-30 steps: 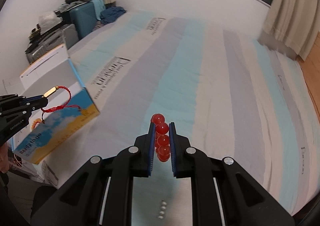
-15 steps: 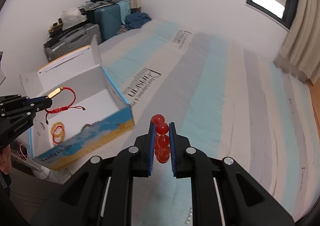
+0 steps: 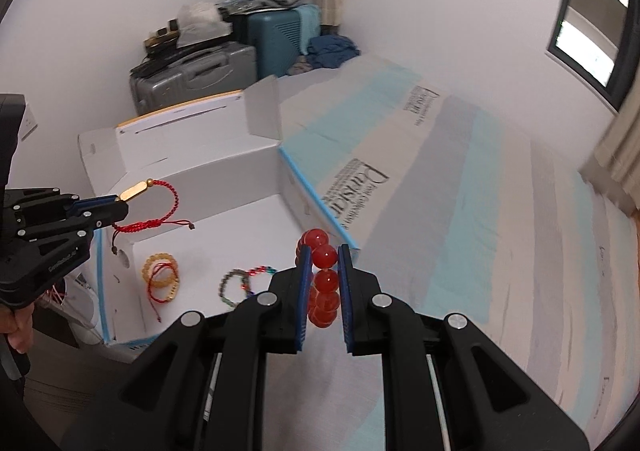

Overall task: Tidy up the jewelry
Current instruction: 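Lift both bracelets and carry them with both tools into the white box, then lower both bracelets onto the box floor and open both tools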

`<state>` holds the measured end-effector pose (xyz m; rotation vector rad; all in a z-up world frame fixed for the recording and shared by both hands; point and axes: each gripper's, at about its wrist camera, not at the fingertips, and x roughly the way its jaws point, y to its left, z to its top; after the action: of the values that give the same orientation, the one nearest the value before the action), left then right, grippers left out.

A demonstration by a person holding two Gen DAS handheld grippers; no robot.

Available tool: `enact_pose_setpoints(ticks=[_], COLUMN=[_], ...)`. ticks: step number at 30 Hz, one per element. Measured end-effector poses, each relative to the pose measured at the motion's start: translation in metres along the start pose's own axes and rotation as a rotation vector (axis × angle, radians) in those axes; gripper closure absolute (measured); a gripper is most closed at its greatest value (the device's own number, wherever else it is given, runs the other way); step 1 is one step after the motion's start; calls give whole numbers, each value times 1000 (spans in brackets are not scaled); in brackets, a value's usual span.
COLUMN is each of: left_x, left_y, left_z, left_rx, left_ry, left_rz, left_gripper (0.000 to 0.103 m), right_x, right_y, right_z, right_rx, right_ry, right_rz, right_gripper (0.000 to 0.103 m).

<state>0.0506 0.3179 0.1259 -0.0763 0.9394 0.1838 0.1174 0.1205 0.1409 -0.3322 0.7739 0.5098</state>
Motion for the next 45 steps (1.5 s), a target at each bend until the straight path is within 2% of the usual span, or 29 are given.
enact_pose_setpoints(ticks=[9, 20, 34, 45], left_x=[24, 68, 113, 138], left_y=[36, 56, 54, 49], left_z=[-16, -34, -50, -55], left_rx=[-31, -46, -21, 12], left_ry=[65, 156, 261, 339], left_rz=[12, -15, -44, -13], left_gripper=[96, 96, 96, 96], right_x=[33, 91, 136, 165], right_y=[48, 96, 121, 128], right_z=[7, -5, -24, -34], right_rx=[-61, -146, -207, -240], right_ry=[39, 158, 274, 346], right_rz=[58, 115, 136, 127], right_gripper=[91, 91, 91, 90])
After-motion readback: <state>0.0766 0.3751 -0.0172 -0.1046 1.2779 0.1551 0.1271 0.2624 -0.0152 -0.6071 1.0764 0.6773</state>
